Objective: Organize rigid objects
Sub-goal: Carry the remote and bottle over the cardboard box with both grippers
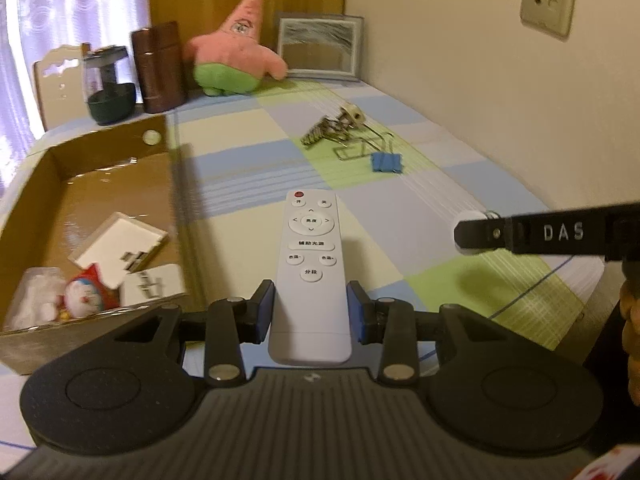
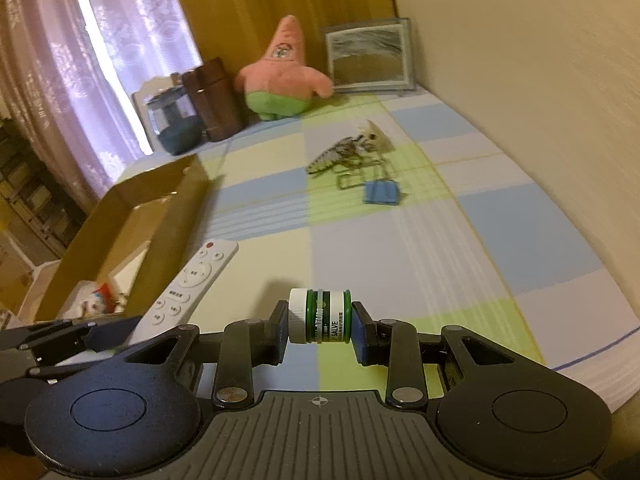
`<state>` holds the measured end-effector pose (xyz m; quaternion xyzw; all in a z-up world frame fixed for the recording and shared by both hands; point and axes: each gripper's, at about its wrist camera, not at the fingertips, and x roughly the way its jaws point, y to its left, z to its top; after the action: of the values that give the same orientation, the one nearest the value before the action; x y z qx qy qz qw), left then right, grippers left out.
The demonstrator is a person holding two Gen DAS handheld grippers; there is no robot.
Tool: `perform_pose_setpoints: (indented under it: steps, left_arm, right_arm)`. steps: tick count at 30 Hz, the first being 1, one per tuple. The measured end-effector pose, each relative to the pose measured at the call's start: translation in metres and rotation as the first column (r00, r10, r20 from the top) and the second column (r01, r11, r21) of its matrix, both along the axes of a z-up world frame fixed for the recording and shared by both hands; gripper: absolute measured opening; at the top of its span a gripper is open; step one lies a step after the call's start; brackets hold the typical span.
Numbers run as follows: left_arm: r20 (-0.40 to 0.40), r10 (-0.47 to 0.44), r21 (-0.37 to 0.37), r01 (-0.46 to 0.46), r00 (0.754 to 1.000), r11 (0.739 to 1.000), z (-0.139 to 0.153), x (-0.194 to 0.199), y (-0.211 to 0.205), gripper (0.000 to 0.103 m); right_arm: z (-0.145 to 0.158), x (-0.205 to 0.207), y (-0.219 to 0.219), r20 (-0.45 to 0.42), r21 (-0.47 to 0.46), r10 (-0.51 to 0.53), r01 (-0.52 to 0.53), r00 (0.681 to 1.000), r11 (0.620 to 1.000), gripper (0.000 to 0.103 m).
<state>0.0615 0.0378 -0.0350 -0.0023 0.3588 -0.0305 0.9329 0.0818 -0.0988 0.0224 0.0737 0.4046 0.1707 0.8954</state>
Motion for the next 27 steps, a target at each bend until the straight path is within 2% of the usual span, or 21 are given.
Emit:
perform_pose_setpoints:
  steps: [12,27]
  left_arm:
    - [0.044,0.135,0.001,-0.136,0.99,0.991,0.033,-0.036,0.052,0.033]
    - [0.061,0.241,0.0,-0.242,0.969,0.97,0.05,-0.065,0.109,0.033]
  right_arm:
    - [0.012,-0.02,0.063,0.035,-0.005,0.143,-0.143,0.989,0.99,0.028]
    - [0.018,-0.028,0.13,0.068,-0.036,0.269,-0.267,0.961,0.963,0.028]
